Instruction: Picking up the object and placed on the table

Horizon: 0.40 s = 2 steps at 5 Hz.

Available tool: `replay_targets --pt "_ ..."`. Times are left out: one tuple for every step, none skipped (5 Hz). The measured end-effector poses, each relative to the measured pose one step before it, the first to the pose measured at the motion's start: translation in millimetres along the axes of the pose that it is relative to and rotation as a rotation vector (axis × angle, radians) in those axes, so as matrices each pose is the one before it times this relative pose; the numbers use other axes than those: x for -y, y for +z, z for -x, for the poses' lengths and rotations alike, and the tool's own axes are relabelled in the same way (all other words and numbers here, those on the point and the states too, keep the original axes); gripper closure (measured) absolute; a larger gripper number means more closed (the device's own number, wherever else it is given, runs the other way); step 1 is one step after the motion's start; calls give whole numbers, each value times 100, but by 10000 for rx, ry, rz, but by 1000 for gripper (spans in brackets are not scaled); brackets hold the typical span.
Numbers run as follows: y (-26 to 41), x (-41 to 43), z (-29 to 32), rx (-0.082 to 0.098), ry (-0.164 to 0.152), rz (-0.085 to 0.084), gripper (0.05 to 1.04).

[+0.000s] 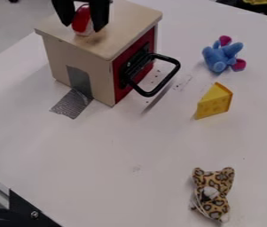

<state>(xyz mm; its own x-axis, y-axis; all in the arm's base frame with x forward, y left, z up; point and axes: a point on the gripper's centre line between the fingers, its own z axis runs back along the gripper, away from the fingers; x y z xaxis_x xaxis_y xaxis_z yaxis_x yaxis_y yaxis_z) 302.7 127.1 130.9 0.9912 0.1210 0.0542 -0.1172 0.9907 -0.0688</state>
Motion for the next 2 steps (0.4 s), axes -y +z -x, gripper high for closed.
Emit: replay_targets --pt "3273 909 1135 418 -272 -291 84" --pt "1458 1675 2072 -68 -826 -906 84"
